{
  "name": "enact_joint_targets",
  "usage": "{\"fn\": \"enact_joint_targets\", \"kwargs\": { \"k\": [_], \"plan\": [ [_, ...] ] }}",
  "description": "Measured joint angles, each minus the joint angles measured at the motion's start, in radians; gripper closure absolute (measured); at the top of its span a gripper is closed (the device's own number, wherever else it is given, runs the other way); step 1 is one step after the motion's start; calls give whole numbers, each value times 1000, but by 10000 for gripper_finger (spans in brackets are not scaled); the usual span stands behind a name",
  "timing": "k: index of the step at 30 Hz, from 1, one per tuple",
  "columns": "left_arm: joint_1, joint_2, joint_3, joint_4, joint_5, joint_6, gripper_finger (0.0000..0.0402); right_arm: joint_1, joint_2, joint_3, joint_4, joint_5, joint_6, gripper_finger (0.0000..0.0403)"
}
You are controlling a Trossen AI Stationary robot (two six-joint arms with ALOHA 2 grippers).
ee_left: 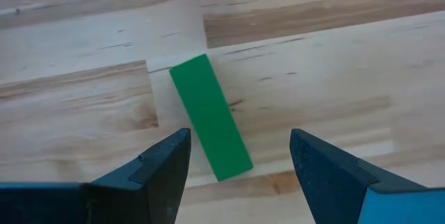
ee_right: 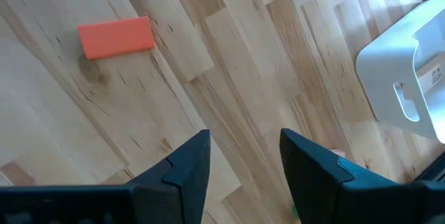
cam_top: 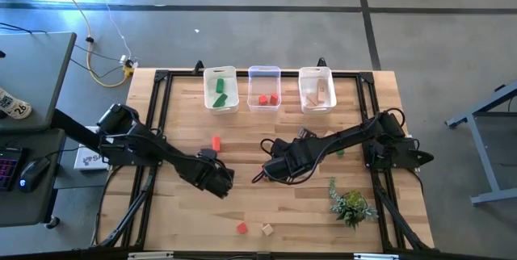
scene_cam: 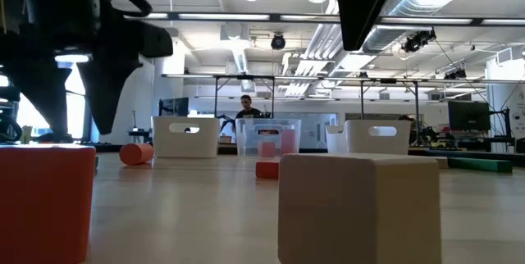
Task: Sort & place blocks by color
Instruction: Put the green block into the left white bin
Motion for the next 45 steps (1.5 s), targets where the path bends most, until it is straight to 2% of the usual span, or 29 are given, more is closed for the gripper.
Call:
{"fn": "enact_joint_targets", "kwargs": {
  "k": [16, 30, 36, 40, 45],
  "plan": [
    [31, 18, 0, -27, 0, 26, 167, 0, 0, 0, 12, 0, -4, 243],
    [55, 138, 4, -20, 75, 78, 167, 0, 0, 0, 24, -6, -4, 243],
    [55, 153, 5, -20, 57, 91, 169, 3, 0, 0, 25, -13, -4, 243],
    [55, 154, 4, -17, 55, 134, 195, 5, 0, 0, 25, -13, -4, 243],
    [56, 155, 4, -3, 50, 206, 261, 7, 0, 0, 26, -13, -1, 243]
  ]
}}
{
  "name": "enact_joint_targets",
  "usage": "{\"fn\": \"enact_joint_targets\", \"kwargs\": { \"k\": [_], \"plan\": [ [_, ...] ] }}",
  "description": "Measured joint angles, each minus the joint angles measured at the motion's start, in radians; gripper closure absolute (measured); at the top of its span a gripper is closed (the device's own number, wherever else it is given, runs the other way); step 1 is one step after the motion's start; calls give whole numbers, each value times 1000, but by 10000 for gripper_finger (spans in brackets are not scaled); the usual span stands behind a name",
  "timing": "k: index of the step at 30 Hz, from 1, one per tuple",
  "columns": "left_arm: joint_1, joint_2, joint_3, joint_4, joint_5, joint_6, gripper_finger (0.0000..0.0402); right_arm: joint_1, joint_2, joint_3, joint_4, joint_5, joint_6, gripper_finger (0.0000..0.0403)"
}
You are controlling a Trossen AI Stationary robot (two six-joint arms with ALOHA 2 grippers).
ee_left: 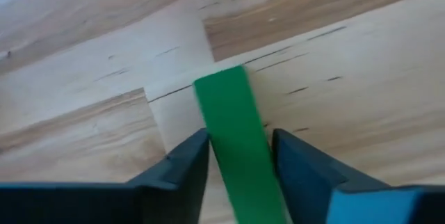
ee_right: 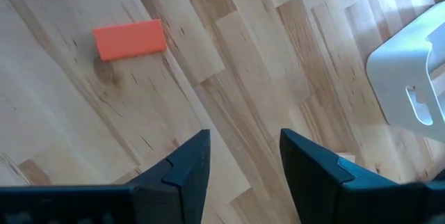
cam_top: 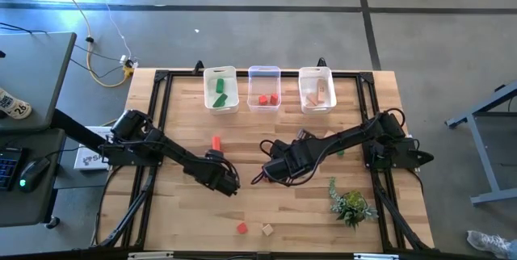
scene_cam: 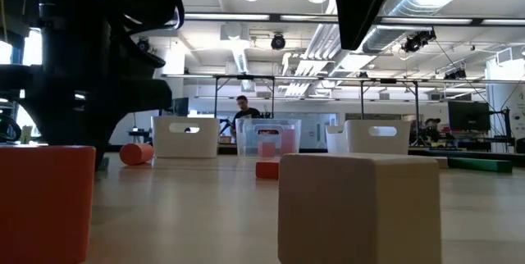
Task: Sort & place blocks by color
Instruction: Put the green block into the left white bin
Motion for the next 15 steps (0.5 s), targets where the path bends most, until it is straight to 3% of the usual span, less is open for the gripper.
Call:
{"fn": "enact_joint_targets", "kwargs": {
  "k": [6, 15],
  "plan": [
    [0, 0, 0, -3, -8, 116, 334, 0, 0, 0, 3, 10, -6, 243],
    [1, 0, -3, 8, -7, 211, 331, 1, 0, 0, 26, 27, -6, 243]
  ]
}}
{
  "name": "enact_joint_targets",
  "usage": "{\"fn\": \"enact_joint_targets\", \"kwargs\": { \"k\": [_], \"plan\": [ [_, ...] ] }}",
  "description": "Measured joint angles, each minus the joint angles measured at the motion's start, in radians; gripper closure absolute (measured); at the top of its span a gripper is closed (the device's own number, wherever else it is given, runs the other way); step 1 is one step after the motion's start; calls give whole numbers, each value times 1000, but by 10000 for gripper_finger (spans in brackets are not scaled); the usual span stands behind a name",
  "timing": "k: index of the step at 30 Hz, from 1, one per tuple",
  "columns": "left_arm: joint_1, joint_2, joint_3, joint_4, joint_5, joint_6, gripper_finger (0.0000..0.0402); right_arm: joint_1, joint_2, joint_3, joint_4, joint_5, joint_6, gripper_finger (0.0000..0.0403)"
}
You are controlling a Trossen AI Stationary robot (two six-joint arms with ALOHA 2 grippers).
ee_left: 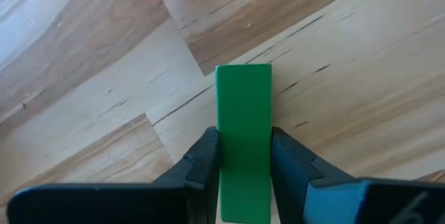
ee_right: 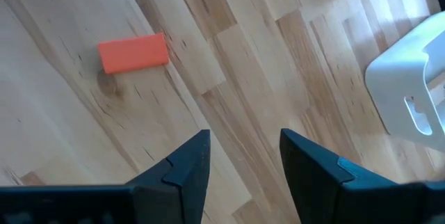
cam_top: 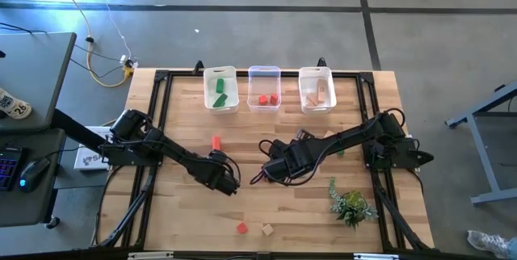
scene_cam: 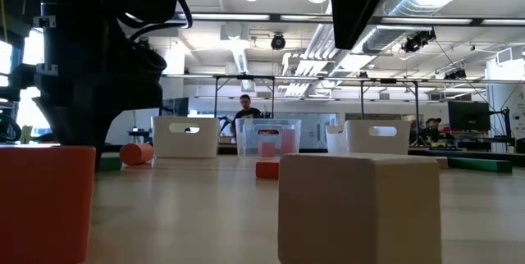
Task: Sort & place blocks by color
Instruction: Put the green block into the left white bin
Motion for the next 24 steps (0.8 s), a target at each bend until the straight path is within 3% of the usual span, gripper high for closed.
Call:
{"fn": "enact_joint_targets", "kwargs": {
  "k": [13, 24],
  "plan": [
    [-3, -2, 9, 7, -30, 102, 331, 26, 0, 0, 65, 43, -15, 243],
    [-2, -145, 8, -25, -104, 233, 332, 26, 0, 0, 18, 44, -26, 243]
  ]
}}
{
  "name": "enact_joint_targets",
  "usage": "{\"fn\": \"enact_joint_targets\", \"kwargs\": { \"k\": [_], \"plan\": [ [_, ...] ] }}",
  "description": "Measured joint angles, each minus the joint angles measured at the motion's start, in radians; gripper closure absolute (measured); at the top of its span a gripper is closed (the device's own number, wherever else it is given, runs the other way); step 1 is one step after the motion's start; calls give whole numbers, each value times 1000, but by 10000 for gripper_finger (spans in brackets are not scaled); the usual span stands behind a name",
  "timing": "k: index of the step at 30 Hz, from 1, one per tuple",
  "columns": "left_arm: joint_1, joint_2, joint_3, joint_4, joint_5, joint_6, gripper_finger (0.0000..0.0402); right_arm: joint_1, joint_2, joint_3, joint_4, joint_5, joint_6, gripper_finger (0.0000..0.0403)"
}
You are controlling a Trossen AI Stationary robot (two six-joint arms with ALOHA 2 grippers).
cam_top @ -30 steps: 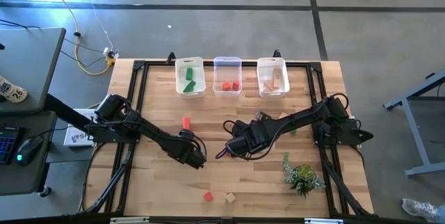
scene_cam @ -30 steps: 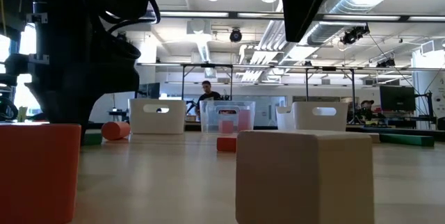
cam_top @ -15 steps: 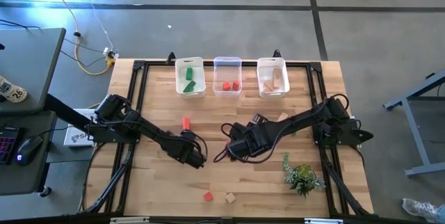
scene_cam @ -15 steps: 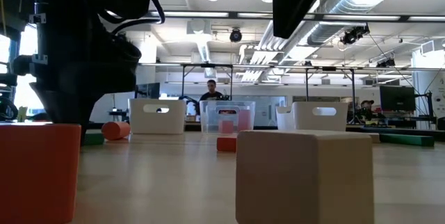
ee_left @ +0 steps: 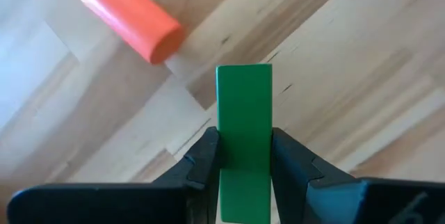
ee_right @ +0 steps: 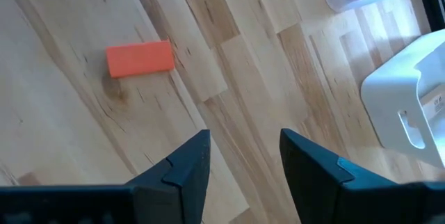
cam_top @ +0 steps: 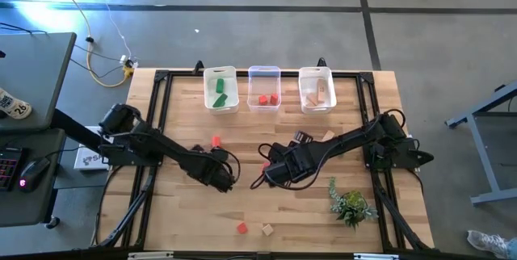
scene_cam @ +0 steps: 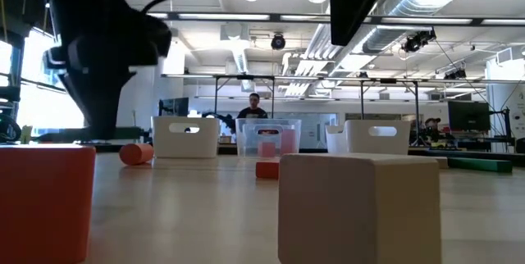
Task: Sort & place blocks by color
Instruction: Put the green block into the left white bin
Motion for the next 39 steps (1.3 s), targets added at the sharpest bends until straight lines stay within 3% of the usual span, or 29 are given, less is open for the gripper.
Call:
{"fn": "enact_joint_targets", "kwargs": {
  "k": [9, 18, 27, 34, 39],
  "plan": [
    [98, -189, 3, -19, -144, 158, 332, -10, 0, 0, 3, 44, 7, 243],
    [375, -312, 3, 62, -228, 410, 331, -53, 0, 0, 29, 49, 0, 243],
    [702, -296, 3, 249, -103, 681, 331, -98, 0, 0, 84, 50, -19, 243],
    [887, -298, 5, 271, -34, 737, 330, -122, 0, 0, 114, 50, -19, 243],
    [961, -282, 4, 272, 21, 755, 330, -128, 0, 0, 114, 56, -19, 243]
  ]
}}
